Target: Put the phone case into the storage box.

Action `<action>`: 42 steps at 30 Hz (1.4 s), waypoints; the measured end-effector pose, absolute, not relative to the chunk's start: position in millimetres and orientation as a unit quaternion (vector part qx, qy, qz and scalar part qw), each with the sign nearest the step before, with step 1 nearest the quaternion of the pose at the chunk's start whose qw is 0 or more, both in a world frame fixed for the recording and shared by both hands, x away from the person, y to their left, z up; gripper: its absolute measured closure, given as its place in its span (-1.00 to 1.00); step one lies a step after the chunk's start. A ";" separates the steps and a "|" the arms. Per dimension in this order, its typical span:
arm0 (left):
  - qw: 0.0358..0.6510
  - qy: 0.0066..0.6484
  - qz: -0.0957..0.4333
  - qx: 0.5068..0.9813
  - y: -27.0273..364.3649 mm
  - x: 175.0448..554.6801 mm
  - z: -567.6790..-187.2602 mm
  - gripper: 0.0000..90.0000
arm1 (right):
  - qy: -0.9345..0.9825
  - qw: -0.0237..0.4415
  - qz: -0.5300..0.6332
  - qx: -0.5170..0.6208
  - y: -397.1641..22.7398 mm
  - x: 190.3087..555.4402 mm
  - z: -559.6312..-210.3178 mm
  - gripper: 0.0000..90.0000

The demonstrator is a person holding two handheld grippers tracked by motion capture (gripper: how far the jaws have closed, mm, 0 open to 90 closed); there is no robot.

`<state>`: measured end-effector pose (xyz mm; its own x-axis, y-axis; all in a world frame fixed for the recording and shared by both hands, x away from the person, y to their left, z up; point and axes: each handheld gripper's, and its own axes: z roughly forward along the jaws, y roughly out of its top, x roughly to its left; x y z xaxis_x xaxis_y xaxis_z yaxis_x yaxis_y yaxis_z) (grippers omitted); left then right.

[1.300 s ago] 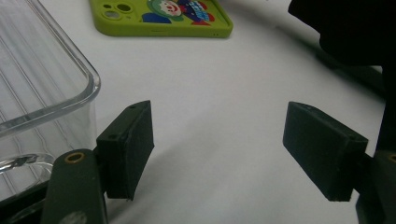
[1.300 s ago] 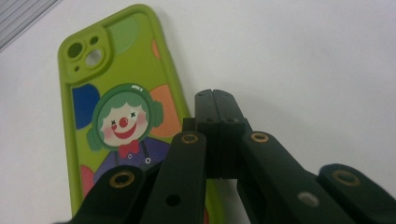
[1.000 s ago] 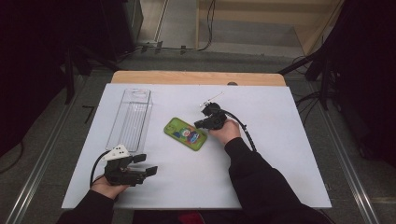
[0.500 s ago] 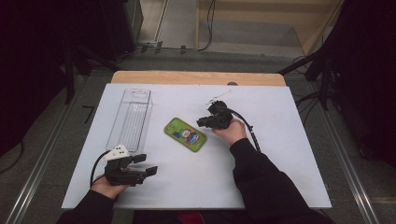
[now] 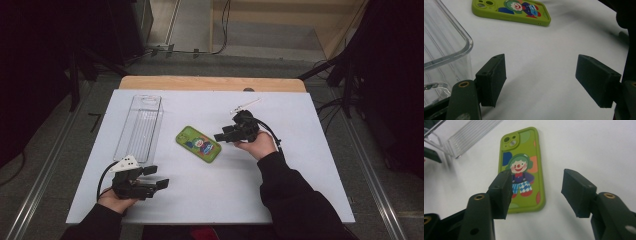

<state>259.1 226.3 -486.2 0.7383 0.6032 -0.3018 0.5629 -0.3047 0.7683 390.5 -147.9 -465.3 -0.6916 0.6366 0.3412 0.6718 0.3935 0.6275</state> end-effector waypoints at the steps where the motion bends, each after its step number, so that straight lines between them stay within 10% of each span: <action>1: 0.466 0.360 0.022 0.808 226.7 259.2 -486.1 -0.44 | -0.834 0.023 -0.387 -0.393 -149.7 387.9 -464.3 -0.16; 42: 0.465 0.362 0.022 0.808 225.7 258.7 -485.8 -0.45 | -0.838 -0.002 -0.394 -0.379 -214.3 290.4 -469.3 -1.00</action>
<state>258.7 225.7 -485.8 0.7375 0.6044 -0.3015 0.5643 -0.3060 0.7668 290.4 -214.3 -469.3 -0.7134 0.6359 0.2944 0.6323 0.4030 0.6617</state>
